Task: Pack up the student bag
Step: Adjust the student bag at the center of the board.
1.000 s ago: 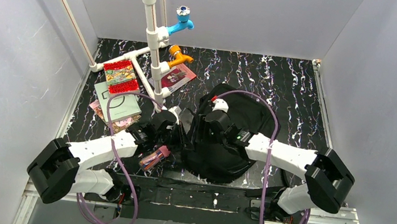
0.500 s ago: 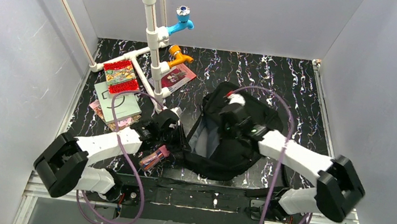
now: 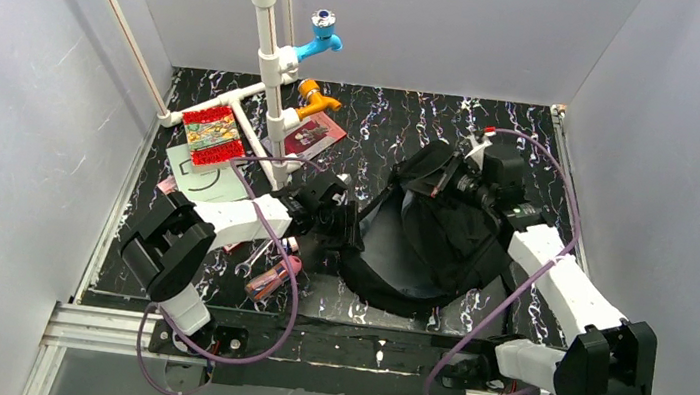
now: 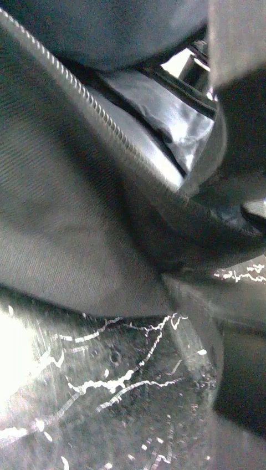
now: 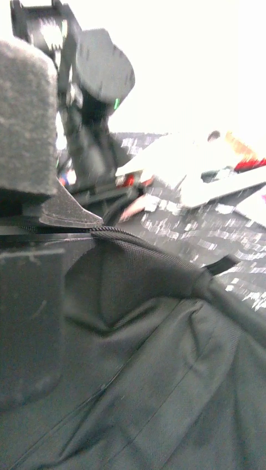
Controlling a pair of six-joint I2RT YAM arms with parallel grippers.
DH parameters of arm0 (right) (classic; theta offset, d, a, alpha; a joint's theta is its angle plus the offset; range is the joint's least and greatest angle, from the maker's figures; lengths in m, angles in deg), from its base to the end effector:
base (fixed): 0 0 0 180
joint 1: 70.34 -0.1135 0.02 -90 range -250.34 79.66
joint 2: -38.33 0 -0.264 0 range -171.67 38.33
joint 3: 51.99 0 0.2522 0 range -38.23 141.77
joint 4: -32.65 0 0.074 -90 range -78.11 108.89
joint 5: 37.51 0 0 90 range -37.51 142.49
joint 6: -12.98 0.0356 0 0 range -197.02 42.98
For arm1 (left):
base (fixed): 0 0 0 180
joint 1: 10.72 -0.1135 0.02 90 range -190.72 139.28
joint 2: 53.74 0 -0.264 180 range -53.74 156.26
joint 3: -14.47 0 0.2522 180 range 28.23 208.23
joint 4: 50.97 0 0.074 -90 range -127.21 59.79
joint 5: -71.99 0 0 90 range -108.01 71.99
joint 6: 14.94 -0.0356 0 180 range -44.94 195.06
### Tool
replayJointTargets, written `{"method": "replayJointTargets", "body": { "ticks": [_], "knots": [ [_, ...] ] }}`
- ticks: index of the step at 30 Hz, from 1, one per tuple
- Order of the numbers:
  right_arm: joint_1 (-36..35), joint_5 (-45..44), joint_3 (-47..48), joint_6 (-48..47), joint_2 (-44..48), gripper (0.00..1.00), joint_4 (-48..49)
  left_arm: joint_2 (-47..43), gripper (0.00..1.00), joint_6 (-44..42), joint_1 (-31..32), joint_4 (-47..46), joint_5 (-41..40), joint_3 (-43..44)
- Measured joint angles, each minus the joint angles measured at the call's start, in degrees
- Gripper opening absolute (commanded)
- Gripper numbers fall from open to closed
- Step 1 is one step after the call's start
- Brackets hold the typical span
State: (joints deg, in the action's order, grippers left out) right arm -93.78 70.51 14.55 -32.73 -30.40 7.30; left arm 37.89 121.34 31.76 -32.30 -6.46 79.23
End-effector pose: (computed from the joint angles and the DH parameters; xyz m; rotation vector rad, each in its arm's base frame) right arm 0.2451 0.1183 0.3000 0.1889 2.1889 1.0269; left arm 0.2376 -0.2273 0.1857 0.0210 2.5712 -0.9201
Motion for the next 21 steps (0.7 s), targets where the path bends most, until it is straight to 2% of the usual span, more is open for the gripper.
{"method": "replayJointTargets", "body": {
  "ticks": [2,6,7,9,11,14,18,21],
  "knots": [
    [3.39,4.5,0.11,3.69,-0.42,0.01,3.02,0.76,0.58,-1.11,0.02,-1.09,1.57,0.55],
    [4.85,9.75,1.64,5.01,-3.72,0.01,3.32,-0.5,0.67,-3.3,0.79,-2.67,4.04,0.35],
    [4.85,10.56,1.88,4.59,-4.55,0.01,3.02,-1.33,0.72,-3.87,0.9,-2.69,4.44,0.28],
    [4.83,10.62,2.45,1.92,-5.51,0.01,1.16,-4.28,0.89,-5.14,1.25,-2.27,5.14,-0.04],
    [4.76,9.01,3.61,-2.1,-5.7,0.01,-2.14,-7.82,0.98,-5.81,1.25,-1.55,5.4,-0.35],
    [4.81,5.86,4.22,-8.37,-5.16,0.04,-4.92,-15.76,0.98,-6.54,1.18,1.57,5.11,-1.05],
    [4.79,3.74,3.39,-14.75,-4.81,0.19,-6.54,-26.21,0.98,-9.11,0.76,10.01,1.64,-0.35],
    [4.68,2.97,1.73,-18.16,-4.81,0.3,-6.49,-34.69,0.98,-11.52,-0.96,19.28,-4.22,0.39]
  ]
}}
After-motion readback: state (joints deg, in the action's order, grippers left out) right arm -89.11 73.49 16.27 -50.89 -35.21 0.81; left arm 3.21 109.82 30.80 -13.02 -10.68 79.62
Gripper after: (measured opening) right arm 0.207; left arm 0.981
